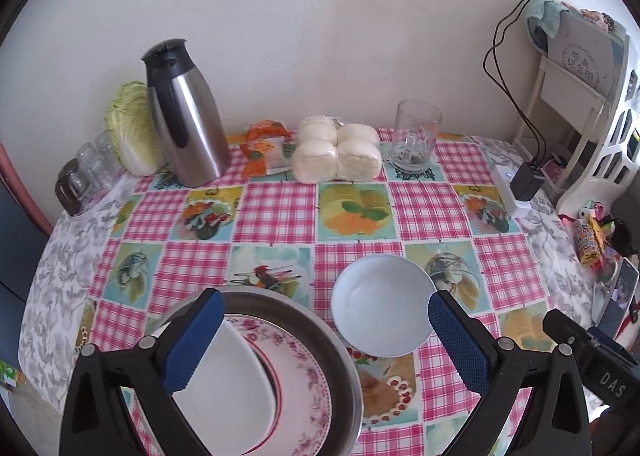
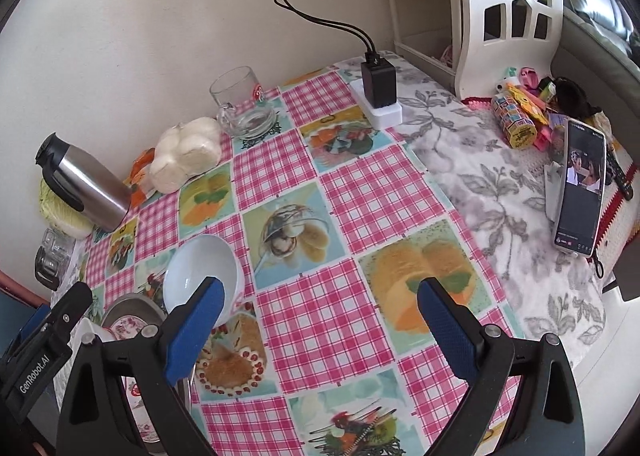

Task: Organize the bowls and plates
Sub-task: 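Withdraw both grippers and move them to the pale round bowl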

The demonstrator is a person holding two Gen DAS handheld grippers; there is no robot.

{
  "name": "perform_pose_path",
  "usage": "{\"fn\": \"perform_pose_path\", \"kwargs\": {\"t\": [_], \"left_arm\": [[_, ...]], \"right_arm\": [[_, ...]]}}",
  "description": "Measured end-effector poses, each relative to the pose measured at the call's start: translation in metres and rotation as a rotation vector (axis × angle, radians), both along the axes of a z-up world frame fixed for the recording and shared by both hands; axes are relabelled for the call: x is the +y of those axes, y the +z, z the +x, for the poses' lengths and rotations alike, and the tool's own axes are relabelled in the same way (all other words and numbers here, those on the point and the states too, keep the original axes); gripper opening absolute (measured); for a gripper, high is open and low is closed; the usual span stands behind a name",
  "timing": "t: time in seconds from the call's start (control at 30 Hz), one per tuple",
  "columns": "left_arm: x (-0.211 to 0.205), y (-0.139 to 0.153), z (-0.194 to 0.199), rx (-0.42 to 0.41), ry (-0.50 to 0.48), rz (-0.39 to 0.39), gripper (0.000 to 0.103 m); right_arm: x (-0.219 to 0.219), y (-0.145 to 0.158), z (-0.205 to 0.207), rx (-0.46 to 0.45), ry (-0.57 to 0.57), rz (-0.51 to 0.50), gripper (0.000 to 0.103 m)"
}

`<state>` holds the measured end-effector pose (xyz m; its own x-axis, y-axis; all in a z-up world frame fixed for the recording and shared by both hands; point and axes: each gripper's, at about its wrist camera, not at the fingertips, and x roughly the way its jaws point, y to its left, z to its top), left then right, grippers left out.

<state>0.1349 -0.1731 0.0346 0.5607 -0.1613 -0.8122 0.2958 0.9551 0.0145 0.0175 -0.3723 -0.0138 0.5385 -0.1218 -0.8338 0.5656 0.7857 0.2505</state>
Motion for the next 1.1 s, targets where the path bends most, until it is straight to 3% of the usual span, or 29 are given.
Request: {"fn": "perform_pose_path", "kwargs": {"t": [0.3,0.83,1.1], "left_arm": [[-0.017,-0.024,0.021,0.083,-0.017,0.016,0.102],[-0.038,-0.069,0.052,0.174,-0.040,0.078,0.076],[-0.038,-0.089,0.064,0.205,-0.025,0.093,0.066]], "right_arm": [[0.006,-0.016,0.019,0.052,0.054,-0.005,0.097],[0.039,-0.057,0.068,0.120,0.185,-0.009,0.097],[0.049,-0.071,0.086,0.120,0.210,0.007,0.068]]}}
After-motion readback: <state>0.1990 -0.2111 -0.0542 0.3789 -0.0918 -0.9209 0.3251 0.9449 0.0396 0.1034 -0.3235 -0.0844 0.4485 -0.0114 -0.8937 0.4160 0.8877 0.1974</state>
